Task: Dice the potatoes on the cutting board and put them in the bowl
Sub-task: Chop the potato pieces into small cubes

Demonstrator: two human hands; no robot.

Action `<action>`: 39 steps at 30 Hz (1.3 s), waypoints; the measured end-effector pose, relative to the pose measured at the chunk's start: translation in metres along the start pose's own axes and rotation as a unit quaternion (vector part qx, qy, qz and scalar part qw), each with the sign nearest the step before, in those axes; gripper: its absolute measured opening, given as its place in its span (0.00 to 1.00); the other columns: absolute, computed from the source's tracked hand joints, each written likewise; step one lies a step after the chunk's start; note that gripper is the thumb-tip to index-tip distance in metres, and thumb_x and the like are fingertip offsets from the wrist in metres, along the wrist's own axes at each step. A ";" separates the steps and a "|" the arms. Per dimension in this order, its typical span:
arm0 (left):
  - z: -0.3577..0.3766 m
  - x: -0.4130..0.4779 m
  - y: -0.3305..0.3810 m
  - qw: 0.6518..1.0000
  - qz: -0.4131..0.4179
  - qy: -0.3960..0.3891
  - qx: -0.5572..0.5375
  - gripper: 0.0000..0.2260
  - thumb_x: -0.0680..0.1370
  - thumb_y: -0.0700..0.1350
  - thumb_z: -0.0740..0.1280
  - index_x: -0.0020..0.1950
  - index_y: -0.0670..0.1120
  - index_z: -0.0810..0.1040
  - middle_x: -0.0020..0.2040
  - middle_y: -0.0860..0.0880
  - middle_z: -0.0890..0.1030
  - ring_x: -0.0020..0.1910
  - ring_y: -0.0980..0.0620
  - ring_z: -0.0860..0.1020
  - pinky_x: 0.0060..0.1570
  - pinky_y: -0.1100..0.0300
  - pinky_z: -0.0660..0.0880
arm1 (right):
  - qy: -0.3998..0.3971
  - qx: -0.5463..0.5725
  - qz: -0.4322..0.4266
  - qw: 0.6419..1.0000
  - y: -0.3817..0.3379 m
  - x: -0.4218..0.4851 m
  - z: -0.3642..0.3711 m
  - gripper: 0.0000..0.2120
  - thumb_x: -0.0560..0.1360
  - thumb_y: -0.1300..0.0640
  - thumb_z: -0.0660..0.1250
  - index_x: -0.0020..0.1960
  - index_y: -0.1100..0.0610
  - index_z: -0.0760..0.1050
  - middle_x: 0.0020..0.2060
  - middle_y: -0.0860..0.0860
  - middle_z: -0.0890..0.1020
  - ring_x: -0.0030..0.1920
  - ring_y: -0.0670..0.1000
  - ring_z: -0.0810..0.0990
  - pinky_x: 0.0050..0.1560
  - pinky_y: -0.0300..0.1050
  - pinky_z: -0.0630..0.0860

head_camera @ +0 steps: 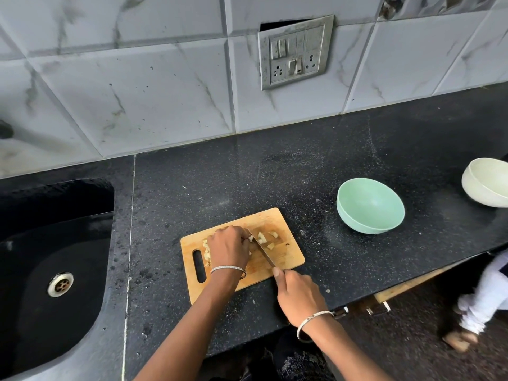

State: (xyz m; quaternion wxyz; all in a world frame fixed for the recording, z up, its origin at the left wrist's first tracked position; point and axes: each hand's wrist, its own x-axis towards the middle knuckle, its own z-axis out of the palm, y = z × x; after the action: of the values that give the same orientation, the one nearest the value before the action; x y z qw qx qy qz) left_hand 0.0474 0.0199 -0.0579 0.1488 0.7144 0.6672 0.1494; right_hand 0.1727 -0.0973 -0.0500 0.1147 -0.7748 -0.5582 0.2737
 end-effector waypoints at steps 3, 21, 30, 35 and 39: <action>-0.003 0.003 -0.007 1.000 -0.010 0.014 -0.010 0.05 0.72 0.42 0.67 0.42 0.50 0.83 0.40 0.51 0.84 0.44 0.45 0.80 0.47 0.53 0.73 | 0.017 0.014 -0.009 1.000 0.007 0.002 -0.006 0.23 0.82 0.40 0.44 0.46 0.51 0.73 0.44 0.54 0.81 0.48 0.60 0.80 0.42 0.51 0.71; -0.003 -0.003 0.013 0.978 0.181 -0.068 0.073 0.11 0.74 0.55 0.66 0.56 0.59 0.77 0.57 0.59 0.80 0.62 0.52 0.71 0.53 0.50 0.64 | 0.029 0.031 0.038 0.998 0.022 0.007 -0.010 0.24 0.82 0.40 0.46 0.46 0.54 0.73 0.45 0.56 0.81 0.50 0.62 0.78 0.47 0.53 0.73; -0.006 -0.006 0.000 0.985 0.137 0.006 0.103 0.07 0.74 0.53 0.67 0.46 0.53 0.82 0.47 0.55 0.83 0.54 0.50 0.76 0.51 0.52 0.63 | 0.029 0.045 0.029 0.998 0.034 0.006 -0.008 0.26 0.80 0.37 0.45 0.45 0.51 0.75 0.41 0.51 0.81 0.47 0.58 0.80 0.49 0.54 0.75; -0.005 -0.008 0.006 0.986 0.160 -0.013 0.033 0.09 0.73 0.56 0.68 0.53 0.59 0.79 0.53 0.61 0.80 0.58 0.54 0.73 0.52 0.52 0.65 | 0.023 0.050 0.029 0.998 0.030 0.006 -0.006 0.26 0.80 0.37 0.45 0.44 0.52 0.75 0.41 0.52 0.81 0.47 0.58 0.79 0.49 0.55 0.74; -0.001 -0.005 0.014 0.987 0.157 -0.017 0.042 0.08 0.73 0.55 0.70 0.51 0.59 0.81 0.54 0.61 0.80 0.58 0.54 0.72 0.53 0.51 0.66 | 0.025 0.045 0.032 0.998 0.028 0.006 -0.005 0.27 0.81 0.38 0.45 0.45 0.53 0.76 0.41 0.53 0.81 0.48 0.58 0.79 0.48 0.53 0.73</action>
State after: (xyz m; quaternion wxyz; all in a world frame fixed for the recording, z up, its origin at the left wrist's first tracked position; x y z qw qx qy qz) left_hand 0.0597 0.0136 -0.0512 0.1043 0.8185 0.5498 0.1303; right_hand 0.1996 -0.1006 -0.0615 0.1550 -0.7929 -0.5173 0.2824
